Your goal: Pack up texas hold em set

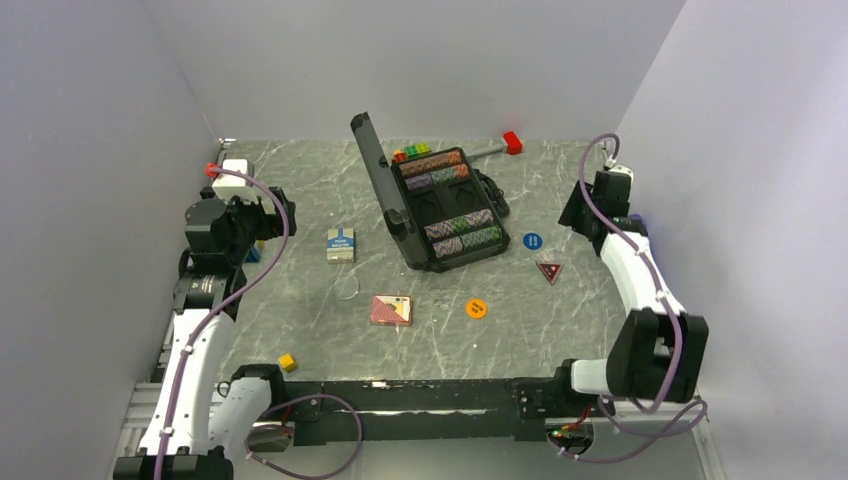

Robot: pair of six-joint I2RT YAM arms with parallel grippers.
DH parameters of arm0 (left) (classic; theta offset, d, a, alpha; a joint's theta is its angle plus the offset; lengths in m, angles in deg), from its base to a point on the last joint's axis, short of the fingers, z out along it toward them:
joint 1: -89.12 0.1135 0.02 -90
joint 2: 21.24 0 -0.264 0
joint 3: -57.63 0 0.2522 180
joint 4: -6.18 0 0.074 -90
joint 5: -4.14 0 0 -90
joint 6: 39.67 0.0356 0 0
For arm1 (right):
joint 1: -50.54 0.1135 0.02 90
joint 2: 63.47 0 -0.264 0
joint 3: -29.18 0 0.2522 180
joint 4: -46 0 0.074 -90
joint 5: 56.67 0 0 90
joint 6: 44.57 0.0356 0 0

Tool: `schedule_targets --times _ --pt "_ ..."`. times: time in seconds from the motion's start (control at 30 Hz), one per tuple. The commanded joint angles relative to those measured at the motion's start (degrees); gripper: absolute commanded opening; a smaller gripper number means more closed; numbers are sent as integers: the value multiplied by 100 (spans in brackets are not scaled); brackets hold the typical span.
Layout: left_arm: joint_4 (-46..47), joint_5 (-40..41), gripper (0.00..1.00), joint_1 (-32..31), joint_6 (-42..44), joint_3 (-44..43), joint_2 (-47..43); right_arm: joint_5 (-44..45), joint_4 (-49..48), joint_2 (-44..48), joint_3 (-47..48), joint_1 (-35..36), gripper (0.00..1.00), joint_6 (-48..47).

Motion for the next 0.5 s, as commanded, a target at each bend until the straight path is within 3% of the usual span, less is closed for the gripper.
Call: schedule_targets --times 0.0,0.17,0.47 --pt "117 -186 99 13 262 -56 -42 -911 366 -820 585 -206 59 -478" --pt "24 -178 99 10 230 -109 113 -1226 712 -1696 836 -200 48 -666" --pt "-22 -108 99 16 220 -128 207 -1076 688 -2124 683 -189 46 -724"
